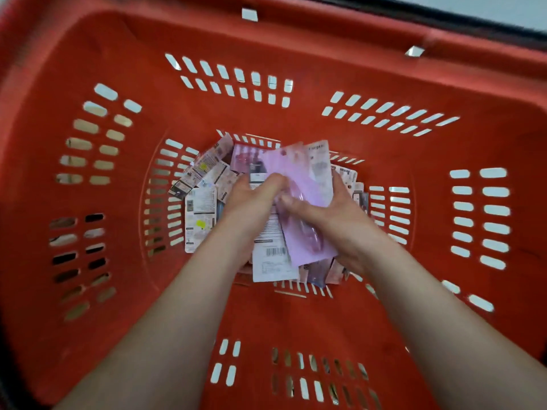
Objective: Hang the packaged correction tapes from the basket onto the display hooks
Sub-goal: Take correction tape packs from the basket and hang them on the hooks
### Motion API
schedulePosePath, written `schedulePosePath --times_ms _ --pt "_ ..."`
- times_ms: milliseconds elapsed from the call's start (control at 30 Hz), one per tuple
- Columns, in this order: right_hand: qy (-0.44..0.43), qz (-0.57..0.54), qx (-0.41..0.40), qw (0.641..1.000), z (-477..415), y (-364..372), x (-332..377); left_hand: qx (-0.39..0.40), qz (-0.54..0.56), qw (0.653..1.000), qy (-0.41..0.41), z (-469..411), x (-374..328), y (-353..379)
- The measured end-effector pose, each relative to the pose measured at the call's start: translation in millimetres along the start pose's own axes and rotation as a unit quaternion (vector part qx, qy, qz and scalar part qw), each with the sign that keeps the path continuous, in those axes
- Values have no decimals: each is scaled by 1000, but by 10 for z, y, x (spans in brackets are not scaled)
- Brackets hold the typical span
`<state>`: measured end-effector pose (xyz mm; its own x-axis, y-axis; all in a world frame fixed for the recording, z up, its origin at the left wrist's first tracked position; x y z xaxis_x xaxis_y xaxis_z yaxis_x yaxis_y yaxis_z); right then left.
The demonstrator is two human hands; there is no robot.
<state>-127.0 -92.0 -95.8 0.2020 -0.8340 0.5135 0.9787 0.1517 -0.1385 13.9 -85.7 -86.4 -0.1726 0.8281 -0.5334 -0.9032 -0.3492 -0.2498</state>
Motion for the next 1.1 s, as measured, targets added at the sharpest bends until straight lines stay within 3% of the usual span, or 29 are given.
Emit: schedulePosePath --times_ms 133,267,367,467,533,633,733,900,1000,1100 --pt "-48 -8 -44 998 -18 -172 -62 32 2 998 -49 -23 114 183" --pt "-3 -11 -47 999 -29 -276 -141 8 -2 998 -58 -85 355 296" --pt "-26 47 -100 994 -25 -424 -165 -43 -39 998 -7 -143 404 207" --pt "-33 124 -139 982 -27 -620 -161 -98 -166 978 82 -302 273 -130" --pt "-28 166 -136 976 -44 -666 -196 -34 -310 938 151 -408 201 -214" --pt "-22 188 -129 973 -55 -622 -236 105 -548 810 178 -512 410 -134" --pt "-20 195 -122 973 -62 -566 -272 181 -646 699 249 -522 674 28" --pt "-32 190 -111 975 -47 -545 -270 206 -686 627 306 -520 929 165" --pt "-87 218 -93 968 39 -525 -156 163 -661 678 279 -509 851 73" --pt "-159 239 -48 957 161 -476 -10 106 -567 781 239 -476 596 -167"
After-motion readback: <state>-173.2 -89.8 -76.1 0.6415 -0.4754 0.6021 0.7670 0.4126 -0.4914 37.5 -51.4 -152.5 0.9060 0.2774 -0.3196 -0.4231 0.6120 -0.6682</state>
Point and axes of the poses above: each hand's wrist, its own z-axis away from the middle knuckle, its own y-axis out of the palm, x = y × z, the point moved 6 cm from there along -z, towards the middle knuckle, and after that the axes turned 11 degrees about -x, right-handed, at the moved point
